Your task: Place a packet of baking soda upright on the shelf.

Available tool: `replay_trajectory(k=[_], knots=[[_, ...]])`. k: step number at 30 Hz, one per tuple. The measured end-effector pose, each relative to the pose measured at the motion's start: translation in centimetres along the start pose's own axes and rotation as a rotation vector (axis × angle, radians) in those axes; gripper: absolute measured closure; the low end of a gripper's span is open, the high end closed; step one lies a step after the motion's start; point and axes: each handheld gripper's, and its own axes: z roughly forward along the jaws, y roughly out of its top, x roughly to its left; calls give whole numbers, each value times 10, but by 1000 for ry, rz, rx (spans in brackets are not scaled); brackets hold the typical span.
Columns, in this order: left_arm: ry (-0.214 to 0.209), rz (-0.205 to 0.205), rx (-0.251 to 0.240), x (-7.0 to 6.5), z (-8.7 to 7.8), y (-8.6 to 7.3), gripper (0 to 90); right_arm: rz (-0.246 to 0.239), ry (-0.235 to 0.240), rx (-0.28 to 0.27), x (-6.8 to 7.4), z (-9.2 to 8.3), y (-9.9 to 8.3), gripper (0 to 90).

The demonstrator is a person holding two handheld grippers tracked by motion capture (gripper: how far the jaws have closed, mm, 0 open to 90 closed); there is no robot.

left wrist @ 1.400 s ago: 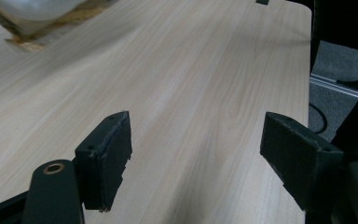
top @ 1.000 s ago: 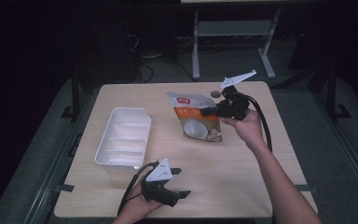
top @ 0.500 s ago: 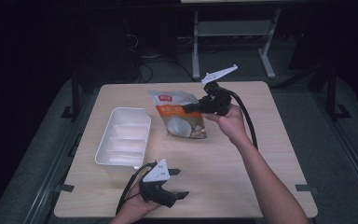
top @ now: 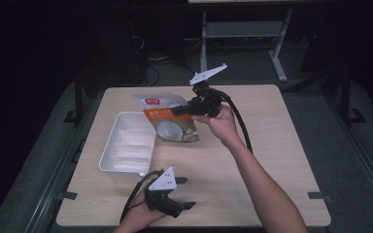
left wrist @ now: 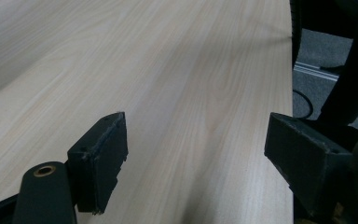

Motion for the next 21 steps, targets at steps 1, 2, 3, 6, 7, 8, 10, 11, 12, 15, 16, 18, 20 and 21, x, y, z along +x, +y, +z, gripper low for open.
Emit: replay_trajectory(k=[1,2,3,6,7,8,10,11,12,15,16,18,20,21], knots=[[0,0,0,0,0,0,208,0,5,-3,0,2,1,897],[0,4,3,0,0,0,208,2,11,-6,1,4,2,897],[-2,4,5,0,0,-1,208,2,11,-6,1,4,2,897],[-7,4,8,1,0,-1,207,-9,28,-1,4,14,7,897],[-7,3,8,1,0,-1,207,-9,28,-1,4,14,7,897],[-8,3,6,1,0,-2,207,-13,33,0,5,17,9,897],[-8,3,4,2,-1,-2,207,-16,43,2,6,22,12,897],[-9,5,4,2,-1,-2,207,-23,49,-4,8,28,15,897],[-9,5,4,2,-1,-2,207,-23,49,-4,8,28,15,897],[-10,5,4,2,-1,-2,207,-24,67,-8,11,36,18,897],[-10,5,1,2,-1,-2,207,-22,72,-9,12,39,19,897],[-11,7,2,2,-2,-2,207,-31,80,-3,14,45,22,897],[-10,7,1,2,-2,-2,207,-40,90,-2,16,51,25,897],[-10,7,1,2,-2,-2,207,-43,93,-1,17,53,26,897]])
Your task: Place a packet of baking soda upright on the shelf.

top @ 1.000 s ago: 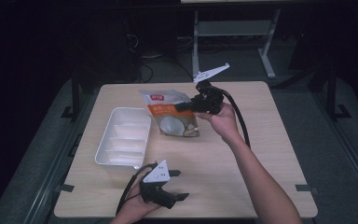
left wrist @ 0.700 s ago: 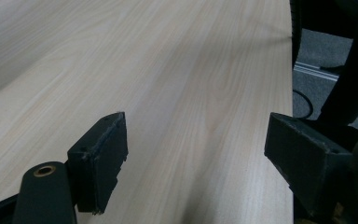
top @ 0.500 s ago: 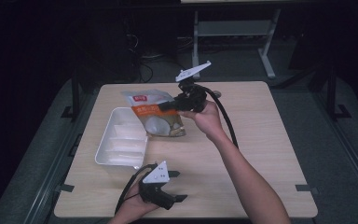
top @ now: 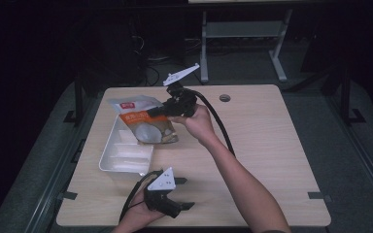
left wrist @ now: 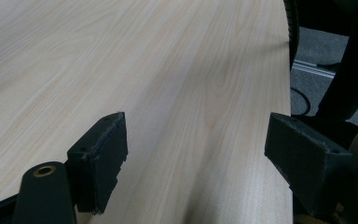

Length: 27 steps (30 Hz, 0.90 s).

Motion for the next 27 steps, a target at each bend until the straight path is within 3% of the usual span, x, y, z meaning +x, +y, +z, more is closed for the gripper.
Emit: replay_trajectory(k=[11,27], knots=[[10,8,4,1,-1,-1,210,-20,37,2,3,30,9,897],[19,14,8,2,-3,-2,209,-6,76,32,0,70,7,897]])
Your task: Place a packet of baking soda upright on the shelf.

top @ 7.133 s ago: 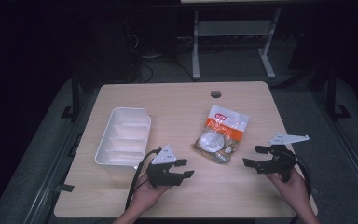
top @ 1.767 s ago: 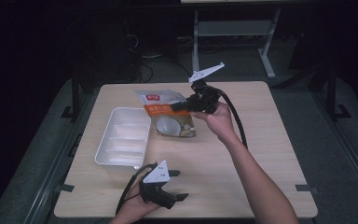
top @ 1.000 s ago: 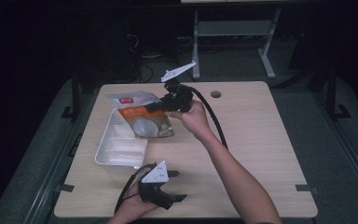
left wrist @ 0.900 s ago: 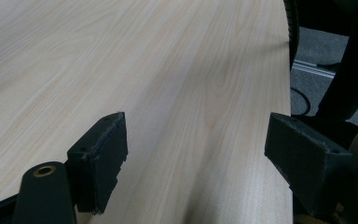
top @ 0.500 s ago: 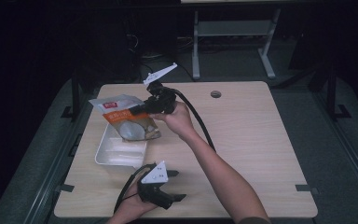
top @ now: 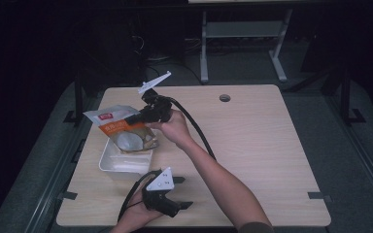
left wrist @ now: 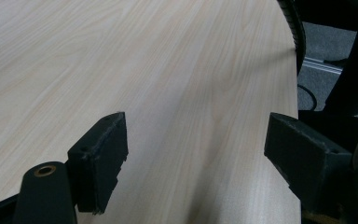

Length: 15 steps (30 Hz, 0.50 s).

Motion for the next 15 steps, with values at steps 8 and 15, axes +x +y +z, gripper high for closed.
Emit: replay_trajectory(k=[8,15], knots=[[4,5,-3,0,-1,0,207,20,20,17,-9,20,-5,897],[1,11,1,-1,-1,0,208,48,50,2,-17,35,-14,897]])
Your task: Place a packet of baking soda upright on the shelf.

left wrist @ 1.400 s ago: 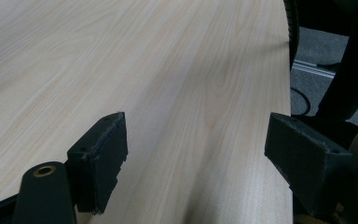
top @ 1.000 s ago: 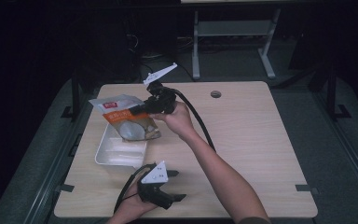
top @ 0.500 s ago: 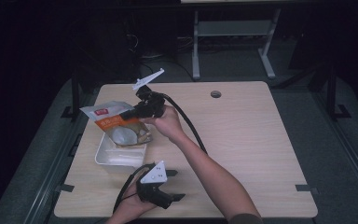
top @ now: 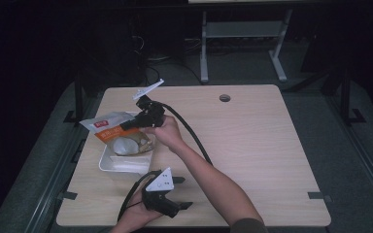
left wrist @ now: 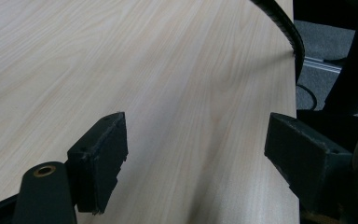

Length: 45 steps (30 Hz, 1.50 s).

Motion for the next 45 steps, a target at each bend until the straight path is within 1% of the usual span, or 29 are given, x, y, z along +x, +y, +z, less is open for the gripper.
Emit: replay_trajectory(k=[1,2,4,5,7,11,13,14,15,16,20,22,24,25,26,27,28,29,30,31,34,36,43,45], knots=[[0,1,-3,-1,0,0,208,3,4,-8,-2,4,-3,897],[0,1,-3,-1,0,0,208,3,4,-8,-2,4,-3,897],[-2,1,-2,-1,0,0,208,20,9,-18,-5,8,-8,897],[-2,3,-1,-1,1,1,208,37,27,-40,-8,9,-12,897],[-3,9,-1,-2,1,1,207,36,23,-42,-8,10,-13,896],[-5,11,-2,-3,1,1,207,17,-6,-17,-9,13,-16,880],[-5,11,-3,-3,1,1,208,3,-20,-7,-9,13,-17,854],[-6,12,-3,-3,1,1,207,6,-30,4,-10,11,-18,806],[-6,12,-2,-3,1,1,207,8,-37,15,-10,10,-19,789],[-6,12,-2,-3,1,1,208,8,-37,15,-10,10,-19,789],[-6,13,-2,-3,2,2,207,6,-54,62,-11,6,-26,759],[-5,14,-2,-3,2,2,207,-4,-65,92,-11,6,-30,751],[-6,15,-2,-4,2,2,207,-29,-81,131,-9,7,-37,754],[-6,15,-2,-3,2,2,207,-29,-81,131,-9,7,-37,754],[-5,17,-1,-3,2,2,207,-33,-80,145,-8,8,-39,764],[-5,18,0,-3,2,2,207,-45,-85,169,-7,10,-42,791],[-4,16,-1,-3,1,2,207,-45,-85,169,-7,10,-42,791],[-3,17,-2,-3,1,2,207,-55,-95,180,-6,10,-44,806],[-2,16,-3,-3,1,2,206,-63,-105,192,-6,11,-47,850],[-2,16,-4,-3,1,2,205,-54,-105,194,-7,11,-48,862],[-3,18,-1,-3,1,2,206,-59,-101,198,-8,11,-51,878],[-3,17,-1,-3,1,2,205,-62,-103,210,-8,12,-53,887],[-4,16,-2,-3,2,2,206,-56,-105,226,-9,12,-62,890],[-4,17,-1,-3,2,2,205,-46,-108,229,-10,13,-65,888]])
